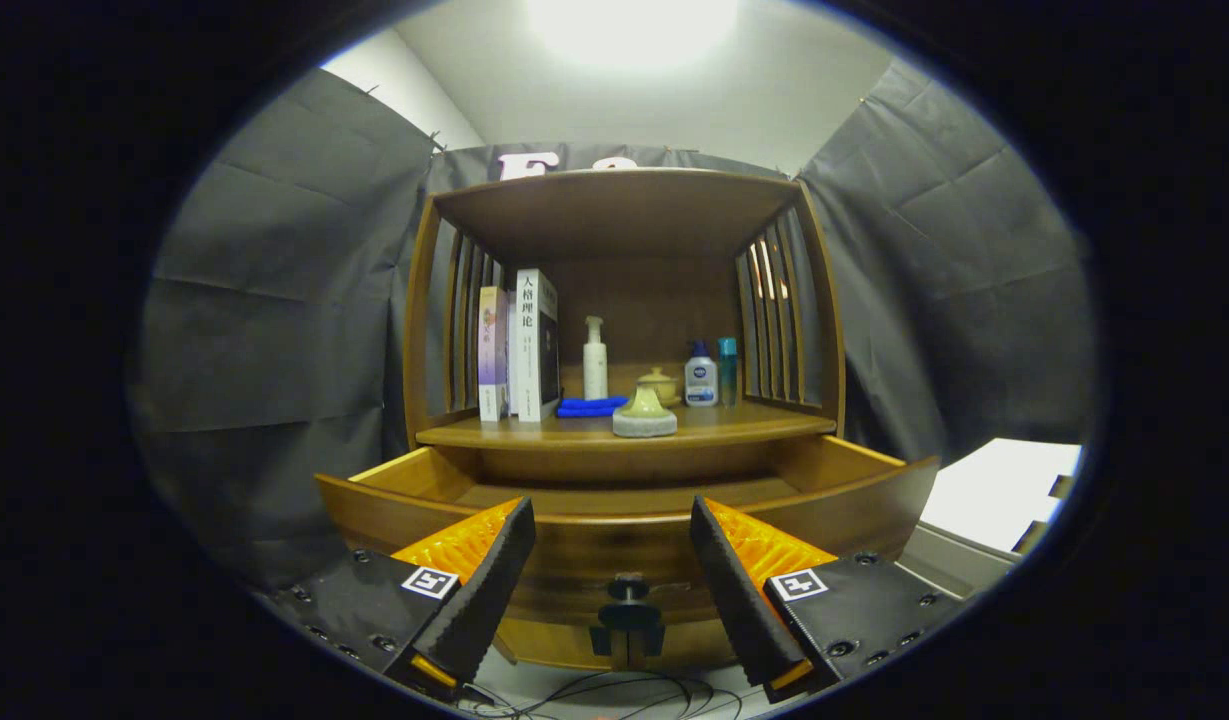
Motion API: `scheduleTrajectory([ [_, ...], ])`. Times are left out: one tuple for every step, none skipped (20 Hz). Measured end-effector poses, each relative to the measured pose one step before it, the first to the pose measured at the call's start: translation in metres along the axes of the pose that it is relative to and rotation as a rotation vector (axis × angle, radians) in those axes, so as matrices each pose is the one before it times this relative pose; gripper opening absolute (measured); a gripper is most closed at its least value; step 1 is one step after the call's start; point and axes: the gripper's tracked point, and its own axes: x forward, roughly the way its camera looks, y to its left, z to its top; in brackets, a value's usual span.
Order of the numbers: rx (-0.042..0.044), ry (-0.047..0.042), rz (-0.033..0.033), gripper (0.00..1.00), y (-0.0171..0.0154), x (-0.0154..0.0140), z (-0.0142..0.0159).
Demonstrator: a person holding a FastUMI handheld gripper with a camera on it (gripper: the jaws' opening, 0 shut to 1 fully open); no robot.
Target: Pull open the drawer, take out the items inside it, and place them on the countertop above the cabinet.
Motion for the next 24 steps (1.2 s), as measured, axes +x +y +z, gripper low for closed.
scheduleTrajectory([
  [0.00474, 0.01698, 0.0077, 0.97, 0.00216, 0.00134, -0.00804],
  [-0.00596, 0.01954, 0.00283, 0.96, -0.00009, 0.0016, -0.00972],
  [-0.013, 0.02184, 0.00068, 0.96, -0.00059, 0.00146, -0.00922],
  [-0.01231, 0.01947, 0.00407, 0.96, 0.00157, 0.00318, -0.00882],
  [-0.00787, 0.01756, 0.00337, 0.96, 0.00115, 0.00303, -0.00649],
  [-0.00544, 0.01313, -0.00252, 0.96, -0.00028, 0.00325, -0.00654],
  [0.00318, 0.0109, 0.00458, 0.96, 0.00023, 0.00362, -0.00423],
  [0.00658, 0.00771, 0.00579, 0.96, 0.00137, 0.0037, -0.00425],
  [0.00304, 0.00692, 0.00189, 0.96, -0.0006, 0.00319, -0.00218],
  [0.00025, 0.00389, 0.00228, 0.96, -0.00095, 0.0022, -0.00139],
  [-0.00014, 0.00092, 0.00394, 0.96, -0.00016, 0.00257, -0.00001],
  [0.00176, -0.00422, 0.0052, 0.96, 0.00144, 0.00241, 0.00164],
  [0.00144, -0.00378, -0.00634, 0.96, -0.00199, -0.00171, 0.00187],
  [0.00151, -0.00201, 0.00058, 0.96, -0.00076, 0.00252, -0.0015],
  [0.00292, -0.004, -0.00483, 0.96, -0.00009, -0.00022, 0.00114],
  [0.00228, 0.00038, -0.00976, 0.96, -0.00093, 0.00057, -0.00018],
  [0.00409, -0.00051, -0.00888, 0.96, -0.00019, 0.00118, 0.00044],
  [0.00226, 0.00012, -0.0086, 0.96, -0.00033, 0.00147, 0.00076],
  [0.00346, 0.00074, -0.00003, 0.96, -0.00065, 0.00048, 0.00001],
  [0.00124, 0.00216, 0.00441, 0.96, 0.00079, 0.00161, 0.00038],
  [0.00257, -0.0022, 0.00449, 0.96, -0.00132, 0.00256, 0.00197],
  [0.00466, -0.00761, 0.00082, 0.96, 0.00003, 0.00395, 0.00305],
  [0.00045, -0.00727, -0.00295, 0.96, 0.00006, 0.0044, 0.00337],
  [-0.00246, -0.00007, -0.00136, 0.96, -0.00022, 0.00326, 0.00113],
])
